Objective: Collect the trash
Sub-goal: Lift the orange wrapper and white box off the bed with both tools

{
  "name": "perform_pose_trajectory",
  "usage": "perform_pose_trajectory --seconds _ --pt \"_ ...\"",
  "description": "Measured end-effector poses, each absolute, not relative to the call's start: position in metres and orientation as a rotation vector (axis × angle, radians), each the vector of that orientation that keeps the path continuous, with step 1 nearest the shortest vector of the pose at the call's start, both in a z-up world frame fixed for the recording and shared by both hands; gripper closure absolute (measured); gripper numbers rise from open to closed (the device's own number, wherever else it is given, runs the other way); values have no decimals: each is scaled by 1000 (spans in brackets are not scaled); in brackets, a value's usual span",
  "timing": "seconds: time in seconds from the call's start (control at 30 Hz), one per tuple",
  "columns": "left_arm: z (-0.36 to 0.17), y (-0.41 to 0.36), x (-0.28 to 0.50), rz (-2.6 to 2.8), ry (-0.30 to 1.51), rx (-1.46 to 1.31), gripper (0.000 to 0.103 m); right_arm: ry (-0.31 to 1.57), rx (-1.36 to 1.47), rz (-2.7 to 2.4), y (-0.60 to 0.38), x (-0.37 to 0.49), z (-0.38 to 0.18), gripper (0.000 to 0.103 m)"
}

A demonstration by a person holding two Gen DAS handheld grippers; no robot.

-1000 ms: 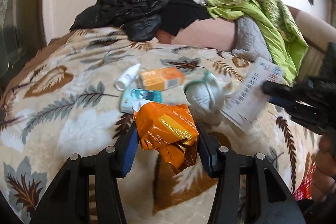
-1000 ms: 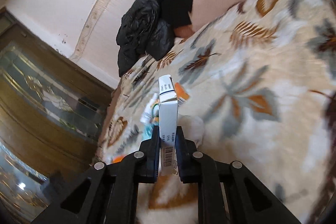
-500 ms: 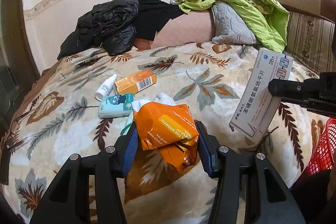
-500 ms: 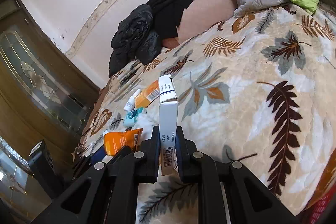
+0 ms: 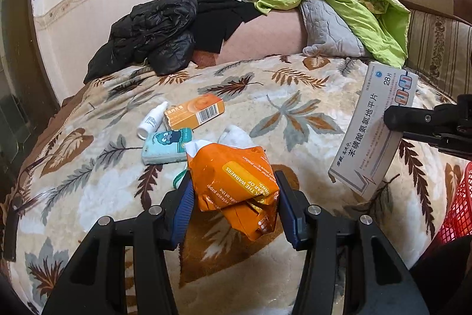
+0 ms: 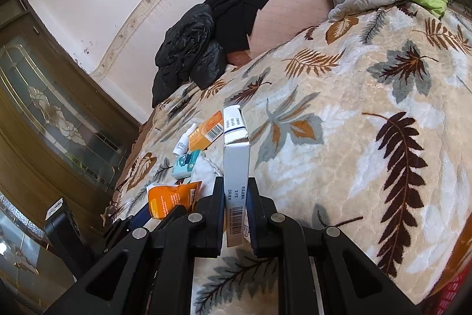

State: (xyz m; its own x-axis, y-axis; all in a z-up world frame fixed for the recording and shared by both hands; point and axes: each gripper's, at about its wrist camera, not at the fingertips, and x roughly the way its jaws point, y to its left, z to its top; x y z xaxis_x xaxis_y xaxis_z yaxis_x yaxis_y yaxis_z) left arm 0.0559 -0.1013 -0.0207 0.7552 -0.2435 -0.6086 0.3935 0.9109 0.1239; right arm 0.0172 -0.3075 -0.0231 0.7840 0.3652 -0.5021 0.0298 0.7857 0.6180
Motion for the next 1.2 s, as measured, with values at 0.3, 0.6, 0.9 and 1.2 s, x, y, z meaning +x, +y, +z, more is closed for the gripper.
perform_pose_trajectory --seconds 0.3,0.6,0.9,1.2 --pt "-19 -102 56 -352 625 250 52 655 650 198 -307 17 -23 89" --pt "-19 -102 55 -351 625 250 52 655 650 196 -306 17 -23 89" --pt "-17 -104 56 -360 622 249 52 654 649 194 -307 17 -23 89" --pt "-17 -105 55 -390 625 238 52 652 647 185 -308 15 -24 88"
